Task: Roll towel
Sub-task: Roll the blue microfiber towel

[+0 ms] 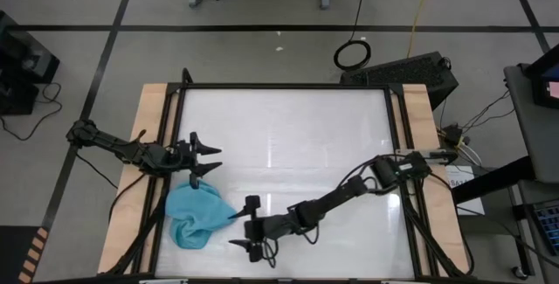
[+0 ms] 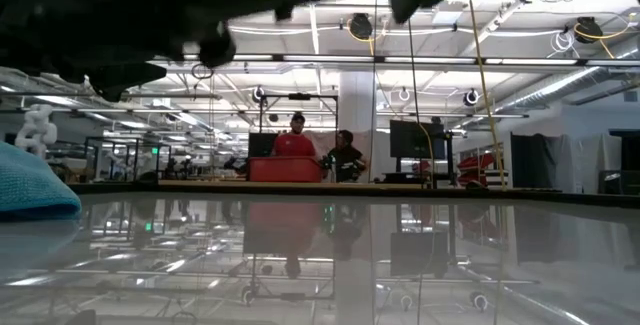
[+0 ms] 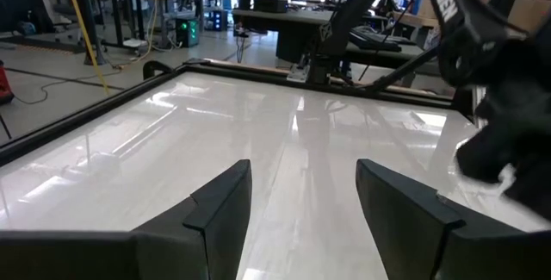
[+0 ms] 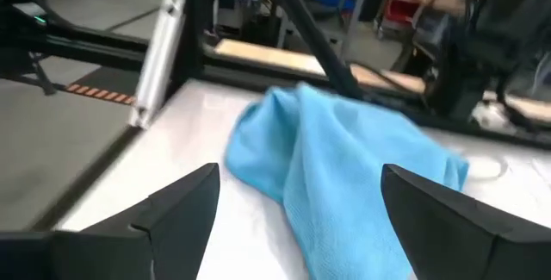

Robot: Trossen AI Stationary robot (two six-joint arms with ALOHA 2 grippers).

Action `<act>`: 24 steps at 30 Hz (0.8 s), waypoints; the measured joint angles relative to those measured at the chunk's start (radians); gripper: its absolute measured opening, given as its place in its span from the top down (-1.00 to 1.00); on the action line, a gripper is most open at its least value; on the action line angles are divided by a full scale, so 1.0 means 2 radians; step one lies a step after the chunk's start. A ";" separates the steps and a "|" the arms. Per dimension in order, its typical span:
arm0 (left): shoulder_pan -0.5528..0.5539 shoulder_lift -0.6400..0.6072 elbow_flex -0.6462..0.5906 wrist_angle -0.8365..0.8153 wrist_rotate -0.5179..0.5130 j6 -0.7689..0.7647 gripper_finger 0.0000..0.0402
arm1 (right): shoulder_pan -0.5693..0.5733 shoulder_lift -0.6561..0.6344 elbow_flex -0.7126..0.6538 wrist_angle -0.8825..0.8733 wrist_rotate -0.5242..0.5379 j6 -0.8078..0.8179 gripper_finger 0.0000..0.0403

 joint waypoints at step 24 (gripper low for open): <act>0.000 0.000 0.000 0.000 0.000 0.000 -0.07 | -0.047 0.103 0.091 -0.096 -0.042 0.057 0.78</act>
